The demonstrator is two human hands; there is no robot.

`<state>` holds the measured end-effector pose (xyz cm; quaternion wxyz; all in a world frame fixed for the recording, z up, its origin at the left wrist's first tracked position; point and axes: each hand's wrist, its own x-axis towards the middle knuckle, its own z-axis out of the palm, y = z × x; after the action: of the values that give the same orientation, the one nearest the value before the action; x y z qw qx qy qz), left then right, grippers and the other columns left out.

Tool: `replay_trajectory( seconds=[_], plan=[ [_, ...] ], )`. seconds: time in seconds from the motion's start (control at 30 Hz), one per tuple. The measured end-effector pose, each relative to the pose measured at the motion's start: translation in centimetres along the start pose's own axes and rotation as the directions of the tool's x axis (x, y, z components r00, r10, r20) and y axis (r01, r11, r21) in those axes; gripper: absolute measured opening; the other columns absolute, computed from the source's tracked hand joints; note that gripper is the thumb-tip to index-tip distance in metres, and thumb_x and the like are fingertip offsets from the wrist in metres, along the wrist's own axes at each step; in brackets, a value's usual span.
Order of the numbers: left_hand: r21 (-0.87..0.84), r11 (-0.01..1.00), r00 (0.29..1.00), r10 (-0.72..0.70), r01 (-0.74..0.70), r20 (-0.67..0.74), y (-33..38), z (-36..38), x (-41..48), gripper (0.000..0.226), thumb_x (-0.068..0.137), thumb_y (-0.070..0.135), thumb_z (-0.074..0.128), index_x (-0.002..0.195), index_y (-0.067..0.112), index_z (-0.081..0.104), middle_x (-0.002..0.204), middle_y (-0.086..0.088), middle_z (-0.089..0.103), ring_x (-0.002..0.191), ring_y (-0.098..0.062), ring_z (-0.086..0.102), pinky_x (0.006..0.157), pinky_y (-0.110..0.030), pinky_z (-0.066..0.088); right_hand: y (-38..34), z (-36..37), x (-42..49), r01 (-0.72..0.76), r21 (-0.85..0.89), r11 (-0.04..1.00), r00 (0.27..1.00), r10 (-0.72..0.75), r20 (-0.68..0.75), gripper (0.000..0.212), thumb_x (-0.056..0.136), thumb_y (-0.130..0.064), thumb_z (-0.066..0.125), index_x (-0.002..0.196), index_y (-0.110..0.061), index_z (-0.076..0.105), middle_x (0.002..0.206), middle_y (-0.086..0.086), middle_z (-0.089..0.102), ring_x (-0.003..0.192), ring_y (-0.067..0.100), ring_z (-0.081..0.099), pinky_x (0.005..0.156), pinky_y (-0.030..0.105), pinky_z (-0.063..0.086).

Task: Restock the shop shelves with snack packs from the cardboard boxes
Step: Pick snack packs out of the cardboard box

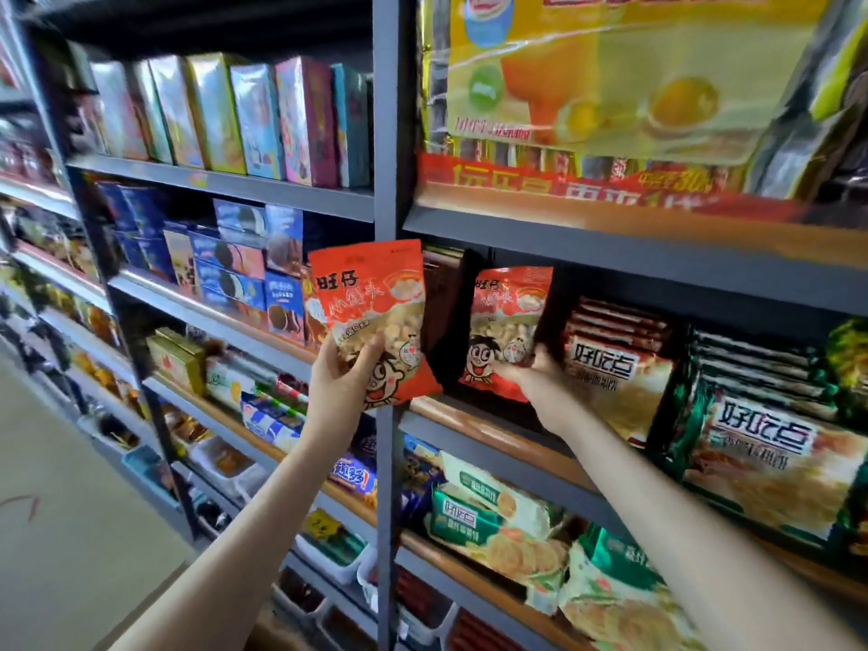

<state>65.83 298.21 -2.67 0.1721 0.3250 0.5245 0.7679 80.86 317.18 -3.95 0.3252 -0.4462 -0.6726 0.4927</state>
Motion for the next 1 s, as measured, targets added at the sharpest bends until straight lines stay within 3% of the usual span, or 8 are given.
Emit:
replay_trajectory(
  seconds=[0.07, 0.17, 0.23, 0.3, 0.5, 0.63, 0.87, 1.0],
  plan=[
    [-0.029, 1.000, 0.999, 0.009, -0.010, -0.045, 0.1, -0.6, 1.0, 0.011, 0.091, 0.026, 0.063, 0.102, 0.026, 0.061, 0.092, 0.004, 0.074, 0.089, -0.019, 0.072, 0.072, -0.031, 0.058, 0.1, 1.2, 2.2, -0.039, -0.095, 0.995, 0.999, 0.042, 0.030, 0.093, 0.083, -0.037, 0.074, 0.151, -0.012, 0.017, 0.147, 0.002, 0.036, 0.136, 0.027, 0.036, 0.112, 0.036, 0.030],
    [-0.071, 0.998, 0.998, -0.005, 0.000, -0.070, 0.1, -1.7, 2.7, 0.009, 0.092, 0.024, 0.063, 0.101, 0.024, 0.061, 0.091, 0.002, 0.074, 0.087, -0.021, 0.072, 0.071, -0.033, 0.058, 0.0, 2.6, 4.5, -0.063, -0.177, 0.982, 0.997, 0.069, 0.028, 0.051, 0.092, -0.014, 0.064, 0.131, -0.008, 0.032, 0.115, -0.001, 0.044, 0.107, 0.019, 0.050, 0.092, 0.025, 0.037],
    [-0.083, 0.997, 0.997, -0.006, -0.001, -0.077, -0.1, -2.4, 3.7, 0.007, 0.093, 0.024, 0.062, 0.100, 0.024, 0.061, 0.087, 0.002, 0.073, 0.082, -0.020, 0.071, 0.067, -0.030, 0.057, -0.5, 3.1, 5.6, -0.056, -0.357, 0.932, 0.998, 0.060, 0.000, 0.065, 0.093, -0.014, 0.061, 0.143, -0.005, 0.021, 0.129, 0.002, 0.043, 0.119, 0.022, 0.047, 0.099, 0.030, 0.037],
    [-0.075, 0.997, 0.998, 0.000, -0.005, -0.065, -0.4, -2.9, 4.8, 0.004, 0.093, 0.026, 0.063, 0.096, 0.023, 0.061, 0.083, 0.000, 0.071, 0.079, -0.019, 0.070, 0.066, -0.030, 0.056, -1.2, 3.7, 6.2, -0.034, -0.500, 0.865, 0.999, 0.021, -0.030, 0.092, 0.090, -0.014, 0.061, 0.153, -0.026, -0.005, 0.155, 0.010, 0.023, 0.137, 0.032, 0.032, 0.107, 0.040, 0.035],
    [-0.071, 0.996, 0.998, 0.053, -0.051, 0.029, 0.5, -4.1, 7.9, 0.004, 0.094, 0.023, 0.060, 0.092, 0.020, 0.060, 0.074, 0.010, 0.070, 0.072, -0.009, 0.069, 0.060, -0.019, 0.053, -2.1, 6.0, 7.4, -0.015, -0.760, 0.650, 0.995, 0.085, 0.052, 0.090, 0.084, -0.065, 0.055, 0.152, -0.039, 0.002, 0.158, 0.006, -0.023, 0.144, 0.043, -0.005, 0.113, 0.058, 0.016],
    [-0.064, 0.992, 0.992, 0.108, -0.104, 0.058, 1.5, -4.7, 9.1, 0.018, 0.095, 0.016, 0.057, 0.079, 0.018, 0.050, 0.053, 0.016, 0.061, 0.053, 0.002, 0.061, 0.049, -0.012, 0.046, -1.5, 7.4, 8.3, -0.083, -0.828, 0.554, 0.990, 0.144, -0.003, 0.082, 0.089, -0.054, 0.055, 0.153, -0.035, 0.008, 0.159, 0.006, -0.020, 0.143, 0.043, 0.001, 0.115, 0.055, 0.020],
    [-0.063, 0.989, 0.984, 0.139, -0.133, 0.113, 1.1, -5.0, 11.3, 0.005, 0.095, 0.016, 0.056, 0.092, 0.015, 0.060, 0.066, 0.015, 0.067, 0.064, 0.000, 0.064, 0.055, -0.013, 0.048, -1.0, 7.9, 9.8, -0.026, -0.868, 0.496, 0.907, -0.354, -0.230, 0.091, 0.088, -0.031, 0.061, 0.153, -0.032, -0.003, 0.159, 0.004, -0.014, 0.133, 0.030, 0.020, 0.101, 0.044, 0.034],
    [-0.090, 0.991, 0.986, 0.109, -0.098, 0.130, 0.1, -4.6, 11.6, 0.005, 0.093, 0.017, 0.058, 0.092, 0.015, 0.061, 0.070, 0.013, 0.068, 0.069, -0.002, 0.065, 0.058, -0.014, 0.049, -0.4, 6.1, 12.6, -0.043, -0.841, 0.540, 0.867, -0.398, -0.301, 0.079, 0.093, -0.021, 0.055, 0.154, -0.024, 0.005, 0.159, 0.009, 0.000, 0.134, 0.033, 0.020, 0.103, 0.048, 0.031]
  ],
)
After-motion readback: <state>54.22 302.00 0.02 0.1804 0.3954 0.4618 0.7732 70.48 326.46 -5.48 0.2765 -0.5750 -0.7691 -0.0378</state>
